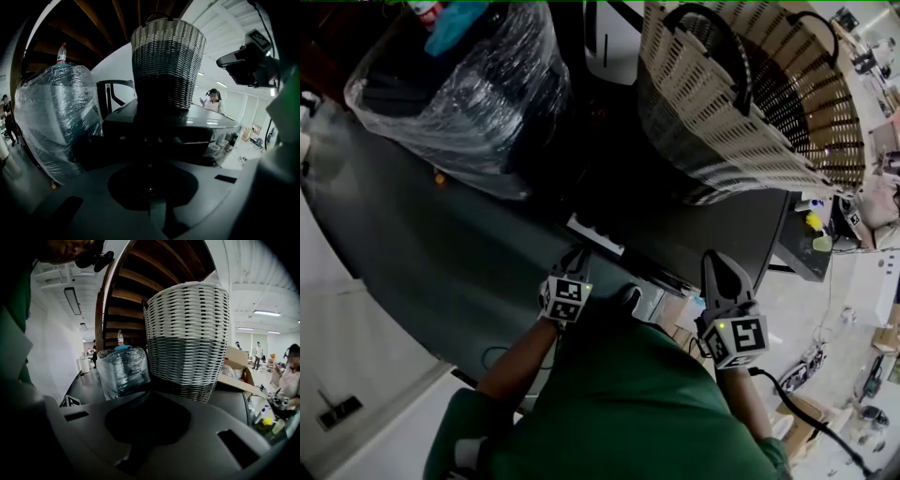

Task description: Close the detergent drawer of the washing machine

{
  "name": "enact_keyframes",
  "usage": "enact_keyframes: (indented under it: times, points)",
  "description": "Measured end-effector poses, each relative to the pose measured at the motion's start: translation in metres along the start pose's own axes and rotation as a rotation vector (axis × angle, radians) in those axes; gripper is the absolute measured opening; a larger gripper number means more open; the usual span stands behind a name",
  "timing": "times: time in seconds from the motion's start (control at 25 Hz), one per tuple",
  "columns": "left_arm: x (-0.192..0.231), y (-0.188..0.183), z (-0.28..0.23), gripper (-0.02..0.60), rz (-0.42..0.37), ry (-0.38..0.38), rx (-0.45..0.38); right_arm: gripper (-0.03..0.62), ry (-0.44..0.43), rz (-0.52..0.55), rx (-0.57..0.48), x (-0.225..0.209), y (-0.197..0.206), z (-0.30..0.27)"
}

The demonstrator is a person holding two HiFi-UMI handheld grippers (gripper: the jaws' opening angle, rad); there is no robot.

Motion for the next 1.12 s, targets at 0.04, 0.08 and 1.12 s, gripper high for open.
enact_keyframes:
  times: [0.04, 0.08, 1.12]
  points:
    - [0.0, -0.002, -0.003, 0.037, 0.0, 0.002, 0.004, 0.021, 0.002, -0.001, 0.003, -0.002, 0.0, -0.001]
    - [0.0, -0.005, -0.006, 0.037, -0.001, 0.004, 0.006, 0.021, 0.004, -0.003, 0.005, -0.004, 0.0, -0.003]
    - [0.002, -0.036, -0.035, 0.038, -0.008, 0.043, 0.033, 0.021, -0.011, -0.022, 0.044, -0.034, -0.011, -0.055]
Point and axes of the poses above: the fingertips, and each gripper's own axes: z backward along the fingers, x to its left, y out of its underside, the point moved 9 cm from there along z, backward along the fingers, and after that the axes turned 11 degrees about z, right-handed, at the moved point
